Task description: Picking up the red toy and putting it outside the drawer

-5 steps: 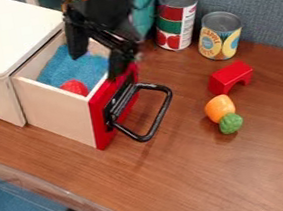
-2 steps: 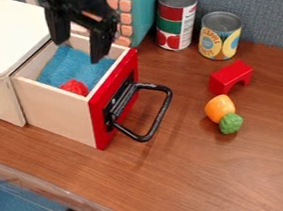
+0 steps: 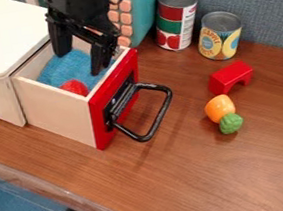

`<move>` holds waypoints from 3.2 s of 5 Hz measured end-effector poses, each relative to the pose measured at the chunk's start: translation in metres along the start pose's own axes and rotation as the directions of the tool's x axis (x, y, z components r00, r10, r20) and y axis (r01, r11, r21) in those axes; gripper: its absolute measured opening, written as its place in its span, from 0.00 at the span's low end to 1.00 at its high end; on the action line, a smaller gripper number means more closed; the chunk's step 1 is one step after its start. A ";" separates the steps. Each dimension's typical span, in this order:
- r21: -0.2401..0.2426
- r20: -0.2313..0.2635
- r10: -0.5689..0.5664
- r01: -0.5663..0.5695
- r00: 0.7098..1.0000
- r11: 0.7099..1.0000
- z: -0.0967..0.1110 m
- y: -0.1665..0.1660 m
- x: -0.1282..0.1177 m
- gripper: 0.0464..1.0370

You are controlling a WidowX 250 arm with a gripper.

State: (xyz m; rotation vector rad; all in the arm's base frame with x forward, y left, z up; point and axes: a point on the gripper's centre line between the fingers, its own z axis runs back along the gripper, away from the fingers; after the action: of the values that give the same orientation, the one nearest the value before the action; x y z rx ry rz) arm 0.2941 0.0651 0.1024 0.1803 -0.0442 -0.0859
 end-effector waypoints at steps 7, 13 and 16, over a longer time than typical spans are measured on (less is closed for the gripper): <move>0.011 -0.152 0.031 -0.030 0.988 0.999 -0.029 0.013 -0.045 0.96; 0.028 -0.044 0.084 -0.083 0.995 0.996 0.003 0.009 -0.044 0.67; 0.026 0.061 -0.156 0.154 0.986 0.988 0.013 -0.068 0.021 0.66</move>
State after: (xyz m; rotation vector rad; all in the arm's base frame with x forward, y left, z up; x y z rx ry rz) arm 0.3088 -0.0053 0.1034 0.2020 -0.0936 -0.2465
